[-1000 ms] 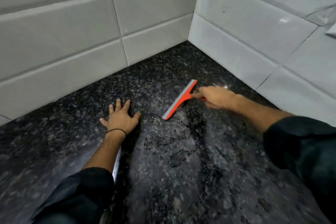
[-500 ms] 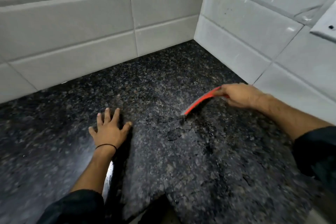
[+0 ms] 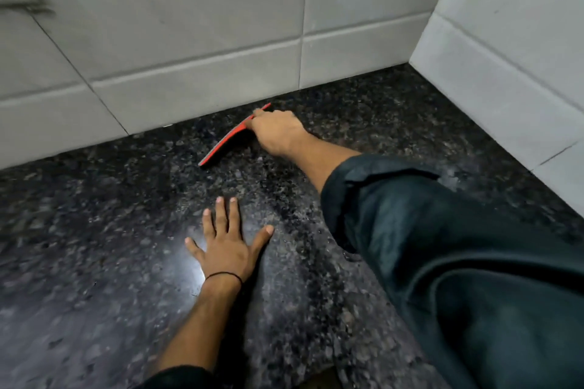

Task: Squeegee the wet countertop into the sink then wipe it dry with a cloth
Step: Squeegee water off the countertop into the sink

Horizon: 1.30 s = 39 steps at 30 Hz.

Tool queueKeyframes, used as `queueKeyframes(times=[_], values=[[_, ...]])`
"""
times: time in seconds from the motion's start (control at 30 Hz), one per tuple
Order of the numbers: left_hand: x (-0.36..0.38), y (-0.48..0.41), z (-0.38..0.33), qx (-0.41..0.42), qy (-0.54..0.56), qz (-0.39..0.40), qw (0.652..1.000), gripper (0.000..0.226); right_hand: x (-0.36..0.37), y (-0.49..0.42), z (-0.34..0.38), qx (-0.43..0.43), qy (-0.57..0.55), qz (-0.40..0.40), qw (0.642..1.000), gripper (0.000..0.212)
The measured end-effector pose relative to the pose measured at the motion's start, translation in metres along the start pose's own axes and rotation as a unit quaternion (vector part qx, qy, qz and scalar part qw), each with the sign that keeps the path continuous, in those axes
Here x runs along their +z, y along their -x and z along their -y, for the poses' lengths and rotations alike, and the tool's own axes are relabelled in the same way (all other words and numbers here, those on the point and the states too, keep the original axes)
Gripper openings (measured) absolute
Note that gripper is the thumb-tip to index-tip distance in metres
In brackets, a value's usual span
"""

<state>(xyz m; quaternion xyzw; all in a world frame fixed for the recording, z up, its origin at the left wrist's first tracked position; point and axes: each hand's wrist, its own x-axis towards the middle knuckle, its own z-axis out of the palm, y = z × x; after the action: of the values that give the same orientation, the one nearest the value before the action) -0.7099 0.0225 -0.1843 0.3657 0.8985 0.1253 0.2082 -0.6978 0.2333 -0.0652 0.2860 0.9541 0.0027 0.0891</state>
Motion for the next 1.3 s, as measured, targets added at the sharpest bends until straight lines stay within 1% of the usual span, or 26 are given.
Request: queueKeyframes(times=[0.1,0.17,0.27,0.33,0.43,0.5,0.6,0.67,0.73,0.8,0.87,0.93,0.97,1.03,1.1,1.2,1.3], values=[[0.001,-0.002,0.001,0.001,0.005,-0.017,1.0,0.096,0.005,-0.014,0.008,0.013,-0.005,0.006,1.0,0.044],[0.001,-0.002,0.002,0.004,0.035,-0.037,0.999,0.096,0.004,-0.006,0.001,0.014,-0.01,0.018,1.0,0.042],[-0.001,-0.001,0.005,0.005,0.113,-0.07,0.991,0.087,-0.001,0.032,-0.021,-0.002,-0.004,0.055,0.998,0.041],[-0.005,-0.001,0.007,0.006,0.131,-0.063,0.989,0.082,-0.003,0.072,-0.038,-0.009,0.003,0.092,0.996,0.039],[-0.01,0.002,0.006,0.019,0.081,-0.044,0.996,0.068,0.001,0.141,-0.064,-0.004,0.021,0.126,0.992,0.037],[-0.012,0.006,0.002,0.031,0.046,-0.052,0.997,0.064,0.012,0.186,-0.086,0.02,0.027,0.135,0.99,0.039],[-0.011,0.022,-0.02,0.065,0.049,-0.061,0.995,0.062,0.028,0.261,-0.123,0.061,0.062,0.156,0.984,0.046],[-0.004,0.037,-0.041,0.098,0.057,-0.038,0.993,0.061,0.03,0.308,-0.142,0.071,0.101,0.183,0.975,0.059],[0.008,0.052,-0.063,0.142,0.043,-0.007,0.989,0.062,0.028,0.351,-0.156,0.088,0.115,0.209,0.967,0.071],[0.02,0.064,-0.083,0.177,0.026,0.025,0.983,0.062,0.025,0.385,-0.17,0.101,0.115,0.214,0.965,0.071],[0.031,0.071,-0.101,0.204,0.013,0.05,0.978,0.062,0.026,0.41,-0.184,0.106,0.112,0.212,0.965,0.061],[0.04,0.074,-0.116,0.223,-0.005,0.061,0.973,0.061,0.026,0.427,-0.197,0.116,0.103,0.213,0.965,0.057],[0.043,0.074,-0.122,0.227,-0.012,0.061,0.972,0.061,0.026,0.429,-0.202,0.124,0.098,0.202,0.967,0.058],[0.049,0.072,-0.137,0.235,-0.031,0.065,0.969,0.06,0.022,0.427,-0.212,0.15,0.072,0.154,0.974,0.057],[0.053,0.064,-0.15,0.238,-0.053,0.07,0.967,0.061,0.018,0.41,-0.221,0.167,0.046,0.107,0.979,0.055],[0.056,0.046,-0.172,0.246,-0.094,0.074,0.962,0.065,0.013,0.363,-0.235,0.175,0.027,0.059,0.982,0.048],[0.058,0.024,-0.194,0.242,-0.133,0.105,0.955,0.072,0.014,0.299,-0.254,0.171,0.022,0.037,0.984,0.052]])
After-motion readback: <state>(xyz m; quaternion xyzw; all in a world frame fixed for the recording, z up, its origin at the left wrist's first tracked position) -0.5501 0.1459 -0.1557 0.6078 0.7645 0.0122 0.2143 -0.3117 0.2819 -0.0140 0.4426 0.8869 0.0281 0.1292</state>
